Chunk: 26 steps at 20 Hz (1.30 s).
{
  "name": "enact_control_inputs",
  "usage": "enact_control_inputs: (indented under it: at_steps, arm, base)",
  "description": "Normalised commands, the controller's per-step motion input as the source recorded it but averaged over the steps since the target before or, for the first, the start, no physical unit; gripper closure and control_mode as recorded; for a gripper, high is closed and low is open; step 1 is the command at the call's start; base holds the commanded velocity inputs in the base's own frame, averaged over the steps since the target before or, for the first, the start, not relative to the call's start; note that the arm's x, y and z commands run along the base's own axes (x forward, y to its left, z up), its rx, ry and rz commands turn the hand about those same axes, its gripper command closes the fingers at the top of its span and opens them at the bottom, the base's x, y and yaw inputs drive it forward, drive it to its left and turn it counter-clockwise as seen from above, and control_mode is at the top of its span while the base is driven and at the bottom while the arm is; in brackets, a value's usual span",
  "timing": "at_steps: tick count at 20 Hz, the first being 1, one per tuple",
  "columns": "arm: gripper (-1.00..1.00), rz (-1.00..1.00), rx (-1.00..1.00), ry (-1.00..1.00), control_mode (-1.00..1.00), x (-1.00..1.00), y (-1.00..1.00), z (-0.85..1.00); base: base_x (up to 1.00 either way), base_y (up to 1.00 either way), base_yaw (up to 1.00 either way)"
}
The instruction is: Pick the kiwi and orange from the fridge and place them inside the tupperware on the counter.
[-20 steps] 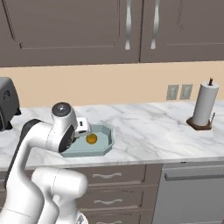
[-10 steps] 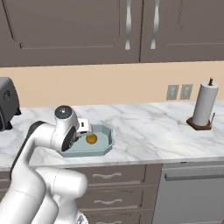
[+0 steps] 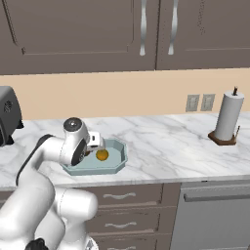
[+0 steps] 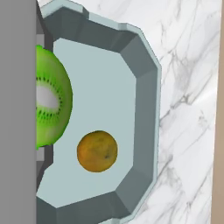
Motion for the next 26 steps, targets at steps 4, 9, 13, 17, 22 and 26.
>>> enact_control_inputs:
  at_steps: [4, 9, 13, 17, 22, 26]
  arm:
    - [1.0, -0.04, 0.0, 0.0, -1.0, 0.31, 0.11, -0.37]
    - [1.0, -0.03, 0.0, 0.0, -1.0, 0.04, 0.09, -0.53]
    - [-1.0, -0.03, 0.0, 0.0, -1.0, 0.04, 0.02, -0.44]
    - [-1.0, -0.05, 0.0, 0.0, -1.0, 0.21, 0.0, -0.31]
    - [-1.0, -0.06, 0.0, 0.0, -1.0, 0.2, 0.03, -0.07]
    - [-1.0, -0.07, 0.0, 0.0, -1.0, 0.22, 0.09, 0.0]
  base:
    - [0.0, 0.0, 0.0]
    - [0.0, 0.0, 0.0]
    - [0.0, 0.0, 0.0]
    - [0.0, 0.0, 0.0]
    - [0.0, 0.0, 0.0]
    - [0.0, 0.0, 0.0]
